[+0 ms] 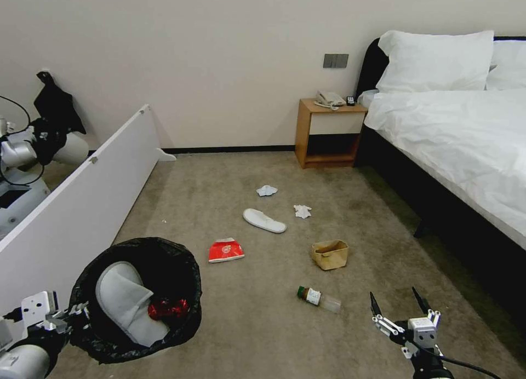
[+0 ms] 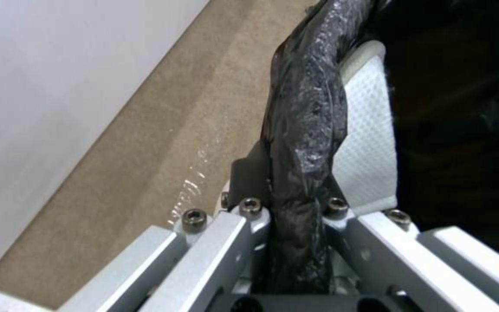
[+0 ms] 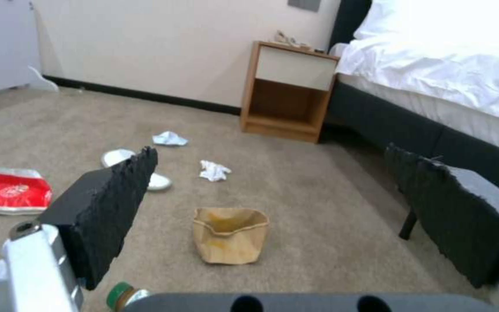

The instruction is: Pick up the trash bin, then pick up the garbage from the floor and place it into the trash bin.

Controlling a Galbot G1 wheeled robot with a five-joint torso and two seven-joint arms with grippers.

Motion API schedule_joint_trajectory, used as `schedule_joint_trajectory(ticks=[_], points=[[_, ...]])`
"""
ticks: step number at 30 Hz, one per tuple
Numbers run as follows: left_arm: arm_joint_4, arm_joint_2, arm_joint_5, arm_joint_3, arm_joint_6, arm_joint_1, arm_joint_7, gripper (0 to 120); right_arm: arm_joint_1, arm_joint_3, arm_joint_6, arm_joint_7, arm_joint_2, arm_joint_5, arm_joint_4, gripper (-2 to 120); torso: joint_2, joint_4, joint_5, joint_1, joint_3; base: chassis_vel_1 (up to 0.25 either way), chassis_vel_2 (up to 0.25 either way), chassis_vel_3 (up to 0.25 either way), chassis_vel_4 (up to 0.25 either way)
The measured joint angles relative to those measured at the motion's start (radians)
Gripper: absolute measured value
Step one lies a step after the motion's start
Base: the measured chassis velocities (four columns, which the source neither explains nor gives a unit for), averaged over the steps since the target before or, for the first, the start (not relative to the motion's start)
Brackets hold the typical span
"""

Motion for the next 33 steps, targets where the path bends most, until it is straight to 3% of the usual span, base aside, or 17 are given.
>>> schedule_joint_trajectory(ticks=[33], points=[[-0.021,-0.003,-0.001,0.003,0.000,0.003,0.001,3,0.011,0.001,0.001,-0.016,0.005,0.008,-0.006,100,0.000,0.0000,0.0000,0.000,0.000,-0.076,0.077,0.073,-0.078]])
